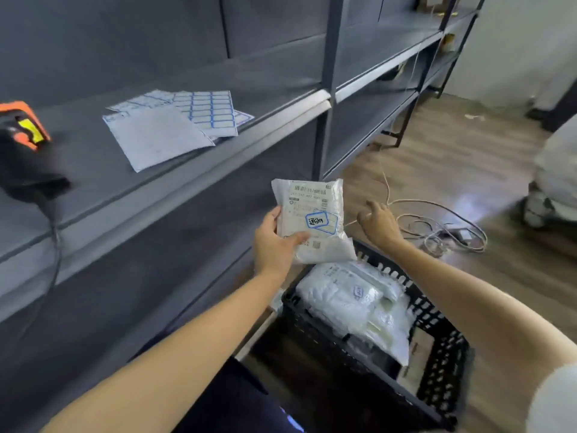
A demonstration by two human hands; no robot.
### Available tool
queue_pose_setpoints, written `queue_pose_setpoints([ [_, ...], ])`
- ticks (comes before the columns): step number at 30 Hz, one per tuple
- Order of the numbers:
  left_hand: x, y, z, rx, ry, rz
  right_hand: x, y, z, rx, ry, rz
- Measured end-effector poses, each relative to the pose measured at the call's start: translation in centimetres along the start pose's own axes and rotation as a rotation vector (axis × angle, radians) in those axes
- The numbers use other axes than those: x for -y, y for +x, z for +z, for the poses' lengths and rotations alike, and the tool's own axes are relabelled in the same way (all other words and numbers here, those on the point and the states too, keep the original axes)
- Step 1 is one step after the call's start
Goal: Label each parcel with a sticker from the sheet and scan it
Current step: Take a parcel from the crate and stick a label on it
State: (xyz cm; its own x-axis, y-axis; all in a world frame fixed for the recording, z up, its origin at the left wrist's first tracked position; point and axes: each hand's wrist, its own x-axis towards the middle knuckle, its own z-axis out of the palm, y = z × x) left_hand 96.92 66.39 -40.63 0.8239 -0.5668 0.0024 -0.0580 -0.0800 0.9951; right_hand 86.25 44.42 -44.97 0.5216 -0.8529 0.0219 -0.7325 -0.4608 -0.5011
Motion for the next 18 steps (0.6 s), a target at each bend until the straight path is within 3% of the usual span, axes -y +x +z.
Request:
queue_pose_setpoints([
  [5,7.9,-2.9,2.6,0.043,0.025,-0.209,-5.2,-3.2,5.9,0.15,0.43,0.223],
  [9,11.8,-4.4,3.5,0.094,0.059,-0.319,-6.5,-6.3,8.1,0.416,0.902,0.395],
  [13,13.8,-4.4,4.1,0.116,0.098,-0.369,-6.6,-8.2,9.7,0.624,0.961,0.333],
  [18,15.4,-4.2,4.5,0.247,0.189,-0.335,-9.4,-9.1,10.0,0.527,1.058,0.376],
])
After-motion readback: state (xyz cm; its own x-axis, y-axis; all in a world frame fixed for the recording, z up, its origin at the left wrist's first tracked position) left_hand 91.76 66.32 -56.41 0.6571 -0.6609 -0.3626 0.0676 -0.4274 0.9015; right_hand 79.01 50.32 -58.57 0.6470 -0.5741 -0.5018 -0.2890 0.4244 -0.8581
